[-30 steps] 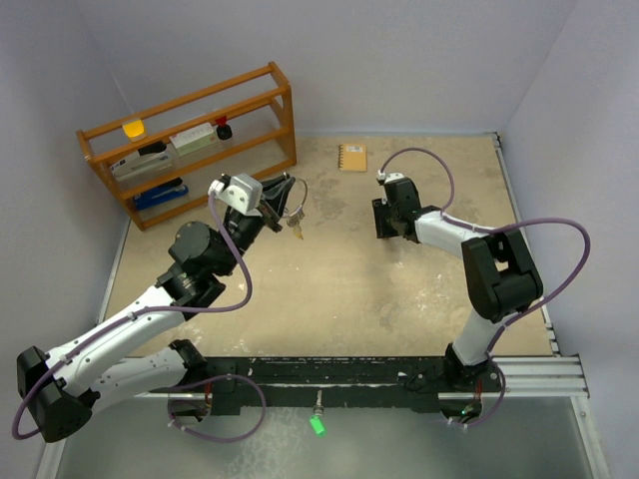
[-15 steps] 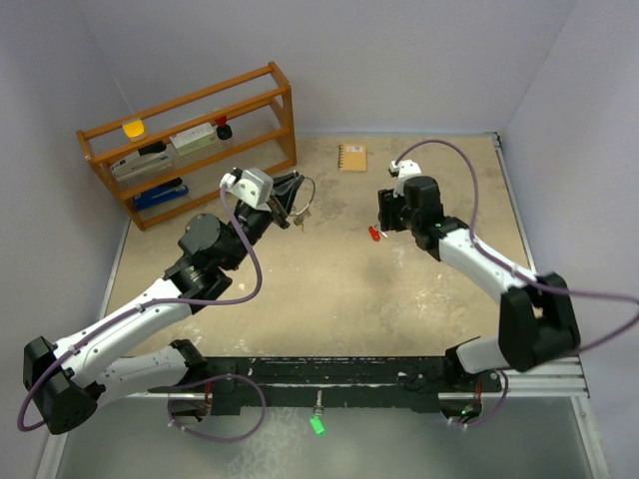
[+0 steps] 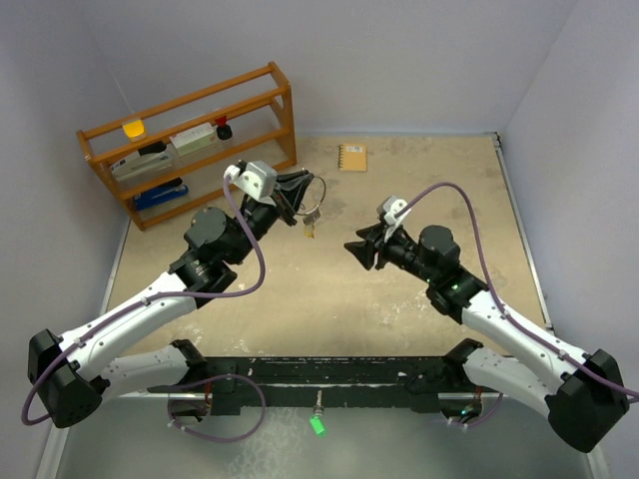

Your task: Remove the keys from the keyring

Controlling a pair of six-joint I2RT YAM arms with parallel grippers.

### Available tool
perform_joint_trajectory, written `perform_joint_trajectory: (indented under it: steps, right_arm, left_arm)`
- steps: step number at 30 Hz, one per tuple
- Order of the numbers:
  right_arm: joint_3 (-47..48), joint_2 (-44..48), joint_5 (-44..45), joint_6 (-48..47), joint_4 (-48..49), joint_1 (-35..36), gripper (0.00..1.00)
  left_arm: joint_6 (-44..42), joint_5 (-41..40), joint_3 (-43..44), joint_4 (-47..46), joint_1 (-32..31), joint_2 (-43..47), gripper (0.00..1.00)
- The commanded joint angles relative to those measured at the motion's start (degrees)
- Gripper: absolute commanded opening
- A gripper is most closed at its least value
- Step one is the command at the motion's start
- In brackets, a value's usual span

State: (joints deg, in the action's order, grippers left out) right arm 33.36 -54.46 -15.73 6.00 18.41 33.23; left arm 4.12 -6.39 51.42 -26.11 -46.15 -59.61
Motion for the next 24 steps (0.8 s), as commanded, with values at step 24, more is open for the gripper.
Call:
perform_joint_trajectory:
  steps: [24]
  right_arm:
    - [5.40, -9.30, 10.68, -9.94, 17.09, 16.63, 0.41]
  left_arm:
    - [2.89, 0.21, 2.49, -5.74, 0.01, -1.25, 0.00]
